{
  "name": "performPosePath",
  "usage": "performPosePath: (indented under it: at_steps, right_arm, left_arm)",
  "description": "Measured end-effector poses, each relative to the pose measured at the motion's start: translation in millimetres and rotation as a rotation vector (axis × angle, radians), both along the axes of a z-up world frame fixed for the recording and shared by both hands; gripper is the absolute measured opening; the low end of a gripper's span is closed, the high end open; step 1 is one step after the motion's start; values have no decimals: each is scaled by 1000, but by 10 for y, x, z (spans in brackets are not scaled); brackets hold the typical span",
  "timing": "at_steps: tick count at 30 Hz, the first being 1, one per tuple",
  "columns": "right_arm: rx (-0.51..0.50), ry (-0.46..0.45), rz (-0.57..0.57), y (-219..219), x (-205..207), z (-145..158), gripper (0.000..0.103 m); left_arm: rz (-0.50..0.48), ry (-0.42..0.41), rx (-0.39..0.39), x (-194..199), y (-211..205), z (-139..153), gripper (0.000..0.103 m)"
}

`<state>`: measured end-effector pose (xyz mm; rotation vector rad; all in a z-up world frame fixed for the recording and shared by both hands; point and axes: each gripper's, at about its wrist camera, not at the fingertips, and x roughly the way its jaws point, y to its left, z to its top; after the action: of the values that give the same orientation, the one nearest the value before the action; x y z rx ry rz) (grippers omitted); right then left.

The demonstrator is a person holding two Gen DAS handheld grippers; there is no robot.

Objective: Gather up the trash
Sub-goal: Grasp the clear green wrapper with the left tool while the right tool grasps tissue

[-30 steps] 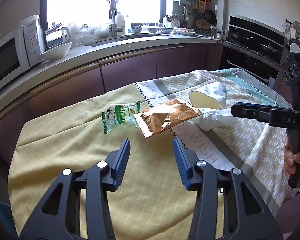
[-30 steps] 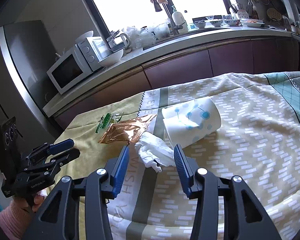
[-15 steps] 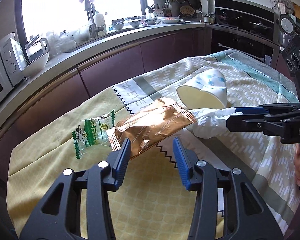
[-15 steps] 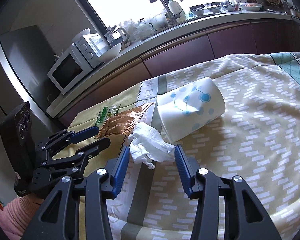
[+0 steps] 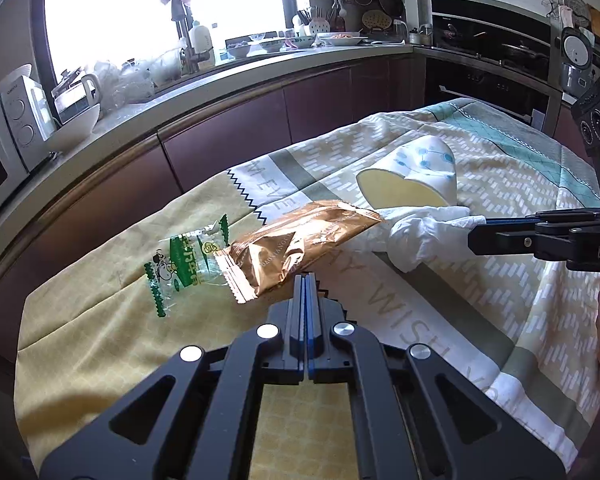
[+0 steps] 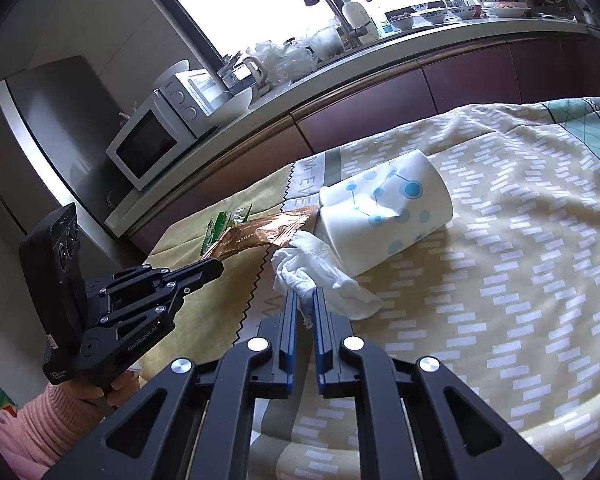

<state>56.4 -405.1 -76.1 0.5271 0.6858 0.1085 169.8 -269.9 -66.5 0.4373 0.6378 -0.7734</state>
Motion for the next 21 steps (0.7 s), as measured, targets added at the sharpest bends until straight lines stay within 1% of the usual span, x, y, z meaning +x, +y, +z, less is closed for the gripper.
performPosePath:
  at_steps: [7, 10, 13, 15, 16, 17, 18, 21]
  right_arm:
    - [1, -38, 15, 51, -82, 86, 4]
    - [2, -48, 20, 58, -126, 108, 3]
    - [6, -55, 16, 34, -175, 114, 3]
    - [11, -60, 10, 15, -200, 122, 3]
    - [11, -62, 7, 10, -207, 127, 3]
    - [12, -65, 4, 5, -210, 135, 4]
    - [15, -69, 6, 1, -210, 143, 5]
    - [19, -77, 27, 37, -167, 161, 6]
  left_arm:
    - [-5, -12, -23, -116, 142, 104, 1]
    - [-15, -5, -45, -158, 225, 150, 1]
    - [-32, -16, -38, -190, 234, 172, 2]
    - [-43, -32, -25, -214, 202, 165, 14]
    - [-47, -37, -20, -218, 180, 157, 16]
    - [-49, -37, -15, -212, 155, 149, 21]
    - [-45, -32, -14, -197, 142, 137, 21]
    - [-9, 2, -32, -95, 171, 120, 23]
